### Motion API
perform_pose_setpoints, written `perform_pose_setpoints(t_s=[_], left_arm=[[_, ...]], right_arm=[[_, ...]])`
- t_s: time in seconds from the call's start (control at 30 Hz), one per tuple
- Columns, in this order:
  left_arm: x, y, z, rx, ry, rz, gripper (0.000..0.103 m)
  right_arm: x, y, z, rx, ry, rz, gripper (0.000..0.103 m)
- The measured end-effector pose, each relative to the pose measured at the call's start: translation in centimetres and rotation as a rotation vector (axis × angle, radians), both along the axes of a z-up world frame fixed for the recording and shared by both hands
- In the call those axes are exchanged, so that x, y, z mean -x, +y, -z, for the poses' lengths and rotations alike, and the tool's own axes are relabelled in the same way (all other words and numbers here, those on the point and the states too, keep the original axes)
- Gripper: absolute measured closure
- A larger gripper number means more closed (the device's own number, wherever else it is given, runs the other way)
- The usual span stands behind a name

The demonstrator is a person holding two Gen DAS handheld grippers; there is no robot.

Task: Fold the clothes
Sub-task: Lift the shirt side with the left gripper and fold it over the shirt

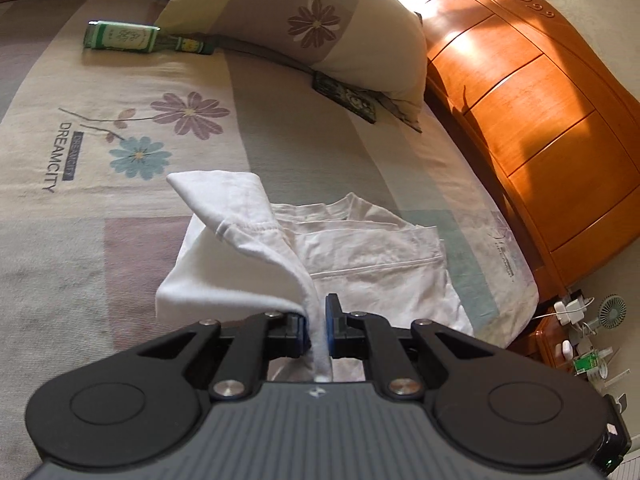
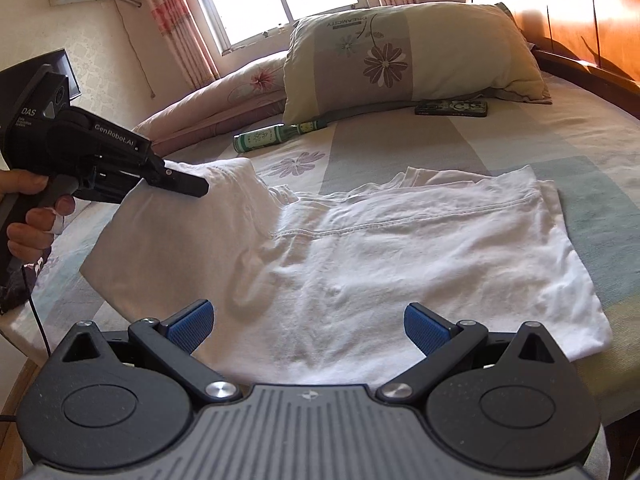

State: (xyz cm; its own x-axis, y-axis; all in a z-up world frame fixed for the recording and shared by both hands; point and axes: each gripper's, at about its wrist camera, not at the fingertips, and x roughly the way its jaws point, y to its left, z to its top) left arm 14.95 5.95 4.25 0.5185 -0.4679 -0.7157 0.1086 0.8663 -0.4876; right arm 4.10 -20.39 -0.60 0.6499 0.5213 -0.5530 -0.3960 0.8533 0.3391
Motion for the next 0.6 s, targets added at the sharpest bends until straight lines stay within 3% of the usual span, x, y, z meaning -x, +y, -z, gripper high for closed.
perform_pose_setpoints(t_s=[0.4, 0.6], left_arm=[[-3.4, -8.2, -2.9, 0.033, -0.038, 0.112, 0.095], [-5.3, -13.0, -1.8, 0.006, 0.003, 0.174, 0.095]], right_arm=[[1.4, -5.1, -1.4, -0.020, -0.038, 0.037, 0.000], [1.8, -6.9, -2.7, 0.012, -0.064, 0.038, 0.000]])
